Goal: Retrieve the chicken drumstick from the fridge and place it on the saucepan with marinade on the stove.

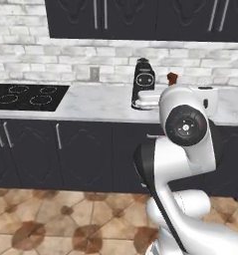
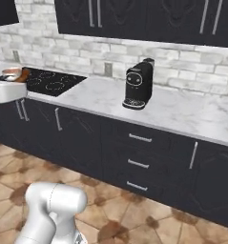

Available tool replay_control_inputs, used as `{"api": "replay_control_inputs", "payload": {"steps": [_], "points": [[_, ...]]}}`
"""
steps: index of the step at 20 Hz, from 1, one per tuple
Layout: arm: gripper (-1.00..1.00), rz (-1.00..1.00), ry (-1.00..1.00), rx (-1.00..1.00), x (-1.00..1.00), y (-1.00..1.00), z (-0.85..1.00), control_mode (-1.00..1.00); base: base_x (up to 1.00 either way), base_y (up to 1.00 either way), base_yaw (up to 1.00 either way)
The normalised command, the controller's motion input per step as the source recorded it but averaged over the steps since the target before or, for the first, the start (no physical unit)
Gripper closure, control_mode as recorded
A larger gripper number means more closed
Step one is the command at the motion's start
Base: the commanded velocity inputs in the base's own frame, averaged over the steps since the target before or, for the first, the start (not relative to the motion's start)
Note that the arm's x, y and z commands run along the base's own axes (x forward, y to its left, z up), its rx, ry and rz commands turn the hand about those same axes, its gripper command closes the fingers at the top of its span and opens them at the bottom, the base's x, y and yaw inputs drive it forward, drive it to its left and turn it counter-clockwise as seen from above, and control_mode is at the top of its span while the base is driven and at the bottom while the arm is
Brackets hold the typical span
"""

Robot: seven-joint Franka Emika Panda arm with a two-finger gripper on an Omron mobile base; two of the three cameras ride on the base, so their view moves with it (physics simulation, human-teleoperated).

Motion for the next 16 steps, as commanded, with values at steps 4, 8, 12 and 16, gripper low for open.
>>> {"api": "replay_control_inputs", "payload": {"steps": [4, 8, 12, 16], "points": [[1.0, 0.0, 0.0, 0.0, 0.0, 0.0, 0.0, 1.0, 1.0, 0.98, -0.02], [1.0, 0.0, 0.0, 0.0, 0.0, 0.0, 0.0, 1.0, 1.0, 1.0, -0.1], [1.0, 0.0, 0.0, 0.0, 0.0, 0.0, 0.0, 1.0, 0.99, 1.0, -0.15], [1.0, 0.0, 0.0, 0.0, 0.0, 0.0, 0.0, 1.0, 0.61, 1.0, -0.17]]}}
